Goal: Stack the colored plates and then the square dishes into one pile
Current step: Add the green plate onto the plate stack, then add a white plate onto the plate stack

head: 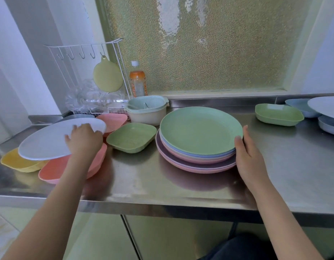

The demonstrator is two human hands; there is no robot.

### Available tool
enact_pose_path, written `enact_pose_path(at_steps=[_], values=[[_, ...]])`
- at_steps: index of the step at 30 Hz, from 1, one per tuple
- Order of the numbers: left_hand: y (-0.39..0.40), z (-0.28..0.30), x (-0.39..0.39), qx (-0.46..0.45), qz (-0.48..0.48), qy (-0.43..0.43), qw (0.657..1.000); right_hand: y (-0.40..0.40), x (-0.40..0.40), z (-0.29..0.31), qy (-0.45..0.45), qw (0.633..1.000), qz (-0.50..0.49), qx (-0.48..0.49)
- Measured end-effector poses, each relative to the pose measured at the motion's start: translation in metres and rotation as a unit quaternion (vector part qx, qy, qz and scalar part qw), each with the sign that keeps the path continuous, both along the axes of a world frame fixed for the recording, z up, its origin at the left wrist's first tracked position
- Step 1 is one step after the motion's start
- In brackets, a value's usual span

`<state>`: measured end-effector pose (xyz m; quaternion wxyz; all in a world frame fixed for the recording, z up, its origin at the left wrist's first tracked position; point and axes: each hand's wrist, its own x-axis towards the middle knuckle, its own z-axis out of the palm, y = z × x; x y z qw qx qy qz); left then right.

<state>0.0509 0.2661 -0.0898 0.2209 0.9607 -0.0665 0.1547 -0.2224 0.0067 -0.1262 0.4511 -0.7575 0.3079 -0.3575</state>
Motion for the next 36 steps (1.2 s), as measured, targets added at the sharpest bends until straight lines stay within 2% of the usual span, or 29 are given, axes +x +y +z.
enact_pose_path(at_steps=[3,7,10,15,21,24,29,33,36], values=[[0.009,-0.002,0.010,0.031,0.006,0.048,0.998,0.000,0.000,0.000,-0.001,1.000,-0.001,-0.001],[0.008,-0.003,0.010,0.059,-0.013,0.043,0.997,0.000,-0.001,0.000,-0.004,1.000,-0.002,0.004],[0.006,-0.003,0.002,0.069,-0.032,0.018,0.997,0.000,0.000,0.000,-0.003,1.000,-0.002,0.002],[0.000,-0.002,-0.011,0.109,-0.007,-0.034,0.993,0.002,-0.001,0.001,-0.002,1.000,-0.001,0.004],[0.000,0.007,-0.023,0.019,-0.036,-0.148,0.988,0.002,-0.001,0.000,-0.006,1.000,0.001,0.010],[-0.013,0.014,-0.044,0.001,-0.095,-0.216,0.972,0.002,-0.001,0.001,-0.007,1.000,0.000,0.014],[-0.043,0.029,-0.087,-0.066,-0.281,-0.280,0.916,0.003,-0.001,0.001,-0.005,1.000,0.000,0.014],[-0.074,0.029,-0.124,-0.017,-0.433,-0.270,0.860,0.002,-0.001,0.001,-0.009,1.000,-0.003,0.020],[-0.101,0.014,-0.146,0.018,-0.508,-0.216,0.833,0.002,-0.002,0.002,-0.025,0.999,0.000,0.030]])
